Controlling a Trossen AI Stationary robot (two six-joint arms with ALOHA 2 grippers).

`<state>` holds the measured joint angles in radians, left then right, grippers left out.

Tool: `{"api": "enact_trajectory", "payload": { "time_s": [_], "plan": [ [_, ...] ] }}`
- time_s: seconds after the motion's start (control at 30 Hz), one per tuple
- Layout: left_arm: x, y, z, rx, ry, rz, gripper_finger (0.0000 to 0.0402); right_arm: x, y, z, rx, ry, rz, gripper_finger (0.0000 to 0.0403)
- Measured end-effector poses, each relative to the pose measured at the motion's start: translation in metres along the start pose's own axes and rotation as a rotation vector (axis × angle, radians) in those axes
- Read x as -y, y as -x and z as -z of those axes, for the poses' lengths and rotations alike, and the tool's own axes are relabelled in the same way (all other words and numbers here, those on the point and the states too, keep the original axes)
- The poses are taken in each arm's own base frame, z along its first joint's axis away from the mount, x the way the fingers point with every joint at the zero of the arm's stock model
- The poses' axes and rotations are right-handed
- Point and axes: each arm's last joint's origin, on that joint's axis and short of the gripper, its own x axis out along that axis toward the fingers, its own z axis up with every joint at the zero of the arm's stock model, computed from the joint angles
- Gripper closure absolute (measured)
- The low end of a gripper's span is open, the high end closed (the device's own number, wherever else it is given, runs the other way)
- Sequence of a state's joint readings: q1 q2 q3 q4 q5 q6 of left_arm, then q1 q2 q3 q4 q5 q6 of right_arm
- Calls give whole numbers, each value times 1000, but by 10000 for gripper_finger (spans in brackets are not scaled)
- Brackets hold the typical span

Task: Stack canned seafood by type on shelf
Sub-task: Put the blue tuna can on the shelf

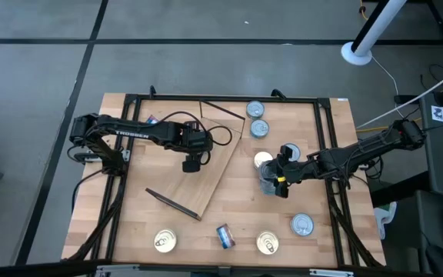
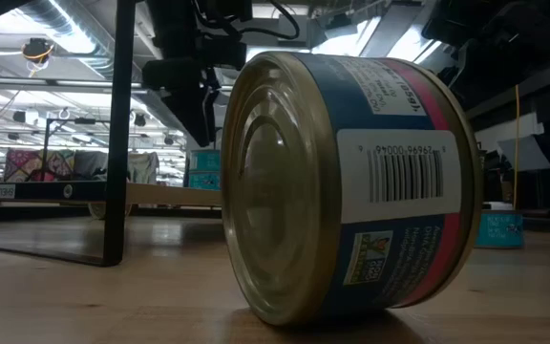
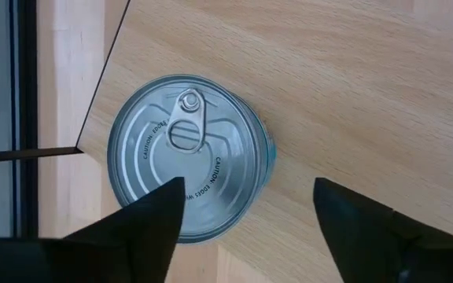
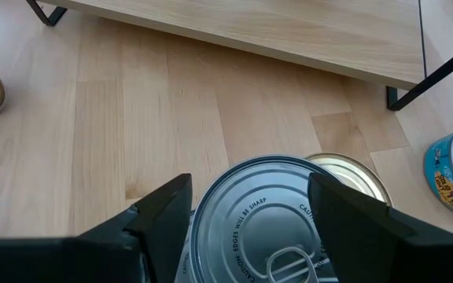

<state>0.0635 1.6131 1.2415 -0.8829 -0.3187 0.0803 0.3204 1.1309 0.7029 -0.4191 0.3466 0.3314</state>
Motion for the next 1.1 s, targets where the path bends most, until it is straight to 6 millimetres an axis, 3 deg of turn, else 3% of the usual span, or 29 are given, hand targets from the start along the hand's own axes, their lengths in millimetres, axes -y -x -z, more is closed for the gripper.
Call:
{"api": "enact_trajectory", "payload": {
  "time_s": [0.37,0.73,0.9,1.1],
  "plan": [
    [-2,0,1,-14,-21,-43,96,0,0,0,0,0,0,151],
    [-13,26,24,-352,-420,-94,96,0,0,0,0,0,0,151],
    [-28,28,42,-535,-435,-57,96,0,0,0,0,0,0,151],
    [-53,23,50,-604,-391,-32,95,0,0,0,0,0,0,151]
  ]
}}
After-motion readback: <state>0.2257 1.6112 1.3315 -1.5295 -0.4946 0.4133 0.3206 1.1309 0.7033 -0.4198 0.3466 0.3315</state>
